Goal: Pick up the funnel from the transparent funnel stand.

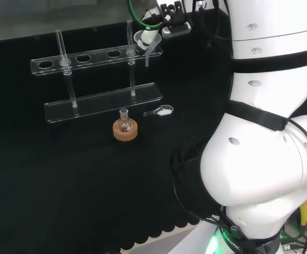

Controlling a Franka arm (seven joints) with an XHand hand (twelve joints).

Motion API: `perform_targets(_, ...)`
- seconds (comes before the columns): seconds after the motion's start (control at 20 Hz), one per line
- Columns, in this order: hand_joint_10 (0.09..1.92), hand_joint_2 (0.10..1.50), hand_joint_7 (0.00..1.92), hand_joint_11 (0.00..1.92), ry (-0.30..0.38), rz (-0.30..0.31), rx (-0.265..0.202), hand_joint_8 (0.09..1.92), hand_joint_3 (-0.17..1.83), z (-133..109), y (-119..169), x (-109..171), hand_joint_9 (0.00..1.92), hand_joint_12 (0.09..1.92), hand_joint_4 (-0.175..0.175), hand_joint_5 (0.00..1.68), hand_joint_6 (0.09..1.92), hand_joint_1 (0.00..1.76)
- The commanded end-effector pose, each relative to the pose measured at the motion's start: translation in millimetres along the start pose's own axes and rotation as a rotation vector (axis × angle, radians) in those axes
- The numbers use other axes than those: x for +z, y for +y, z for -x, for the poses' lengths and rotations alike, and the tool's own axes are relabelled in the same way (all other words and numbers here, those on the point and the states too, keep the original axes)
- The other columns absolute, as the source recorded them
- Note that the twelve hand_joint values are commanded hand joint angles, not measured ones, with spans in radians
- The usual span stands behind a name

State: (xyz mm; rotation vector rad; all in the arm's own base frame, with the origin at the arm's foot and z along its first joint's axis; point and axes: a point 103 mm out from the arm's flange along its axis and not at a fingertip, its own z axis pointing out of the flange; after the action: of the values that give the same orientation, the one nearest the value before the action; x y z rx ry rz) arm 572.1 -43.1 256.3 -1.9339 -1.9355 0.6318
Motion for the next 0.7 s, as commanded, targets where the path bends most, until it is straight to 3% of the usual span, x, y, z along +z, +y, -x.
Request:
perform_targets(0.05,0.79,0.71,0.01,0.34,-0.097,-0.003,0.031,0.65,0.42,-7,-1,-1,0.32,1.51,-0.049,0.14,0.09,0.70)
perform_targets(0.5,0.63,0.69,0.29,0.40,-0.164,0.066,0.055,0.72,0.62,-16,-14,-15,0.64,1.43,-0.047,0.47,0.09,0.82)
perform_targets(0.7,0.61,0.69,0.37,0.43,-0.190,0.103,0.060,0.72,0.64,-20,-25,-28,0.71,1.41,-0.049,0.54,0.09,0.84)
